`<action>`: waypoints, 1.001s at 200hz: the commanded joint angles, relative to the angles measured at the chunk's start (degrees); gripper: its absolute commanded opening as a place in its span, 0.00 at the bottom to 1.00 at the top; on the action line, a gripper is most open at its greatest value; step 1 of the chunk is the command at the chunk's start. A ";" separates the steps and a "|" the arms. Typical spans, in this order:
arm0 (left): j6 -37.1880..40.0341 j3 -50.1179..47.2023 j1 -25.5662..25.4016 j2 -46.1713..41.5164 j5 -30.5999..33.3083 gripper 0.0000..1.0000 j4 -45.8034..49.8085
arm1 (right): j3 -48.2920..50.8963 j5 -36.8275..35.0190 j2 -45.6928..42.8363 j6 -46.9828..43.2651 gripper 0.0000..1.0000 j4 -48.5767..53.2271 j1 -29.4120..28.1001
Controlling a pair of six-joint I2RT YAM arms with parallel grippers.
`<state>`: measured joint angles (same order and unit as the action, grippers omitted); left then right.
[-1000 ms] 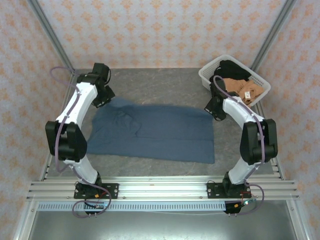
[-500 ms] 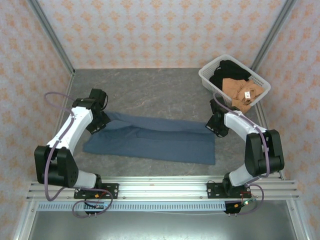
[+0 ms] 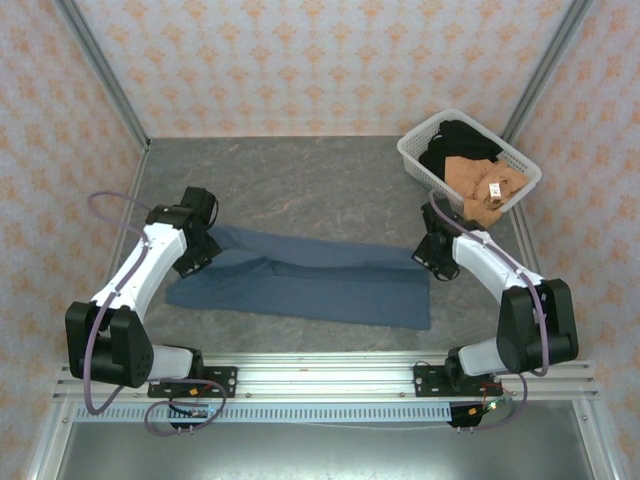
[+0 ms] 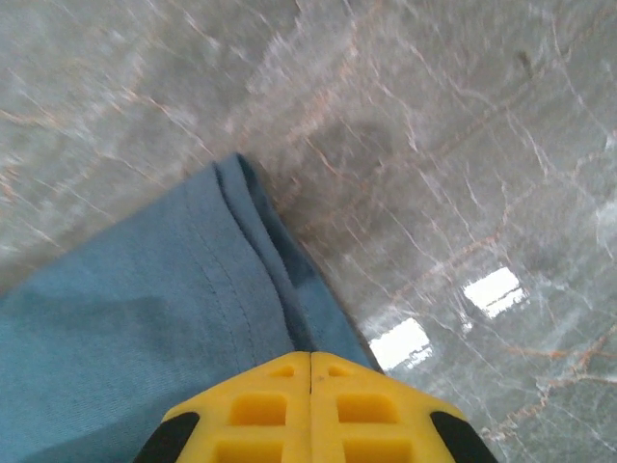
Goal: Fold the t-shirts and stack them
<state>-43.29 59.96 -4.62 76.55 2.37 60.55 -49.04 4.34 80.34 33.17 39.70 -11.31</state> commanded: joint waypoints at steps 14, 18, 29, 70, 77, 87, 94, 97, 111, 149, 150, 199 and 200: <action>-4.16 -3.05 -2.01 -3.33 3.60 0.00 3.08 | 3.19 -2.29 -1.14 1.55 0.00 2.01 -0.39; -4.61 -3.38 -2.32 -3.65 3.58 0.00 3.15 | 3.34 -2.39 -1.06 1.59 0.00 1.96 -0.46; -5.75 -4.65 -3.07 -4.79 3.46 0.00 3.08 | 3.63 -2.58 -0.89 1.49 0.00 1.98 -0.47; -8.36 -7.33 -3.97 -7.41 1.37 0.00 2.39 | 2.78 -4.33 -3.04 1.63 0.21 4.49 -0.47; -8.66 -7.34 -4.07 -7.59 0.88 0.00 2.31 | 2.67 -4.55 -4.00 1.72 0.22 4.82 -0.46; -9.04 -7.13 -4.40 -7.88 0.24 0.00 2.20 | 2.46 -4.52 -5.26 1.88 0.23 5.17 -0.47; -9.30 -6.87 -4.64 -7.96 0.10 0.00 2.44 | 2.21 -4.52 -5.91 2.03 0.24 5.52 -0.44; -9.42 -6.80 -4.69 -8.02 0.09 0.00 2.60 | 2.07 -4.47 -6.11 2.14 0.24 5.62 -0.44; -10.01 -6.34 -4.87 -8.29 0.31 0.00 3.53 | 1.57 -3.64 -6.54 2.56 0.24 5.72 -0.51; -11.34 -6.61 -5.04 -10.55 0.78 0.00 4.63 | 1.48 1.50 -5.12 5.36 0.24 1.90 -1.51; -11.36 -6.57 -5.04 -10.59 0.78 0.00 4.64 | 1.62 1.84 -4.89 5.64 0.24 1.59 -1.56; -11.87 -7.68 -5.13 -11.16 0.05 0.00 5.63 | 3.89 5.58 3.87 8.84 0.22 -3.10 -1.64; -11.89 -7.72 -5.18 -11.21 -0.02 0.00 5.63 | 3.83 5.59 4.04 8.84 0.22 -3.08 -1.67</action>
<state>-53.58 53.08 -9.39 66.74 1.93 63.40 -46.09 8.75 80.62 39.86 38.04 -12.78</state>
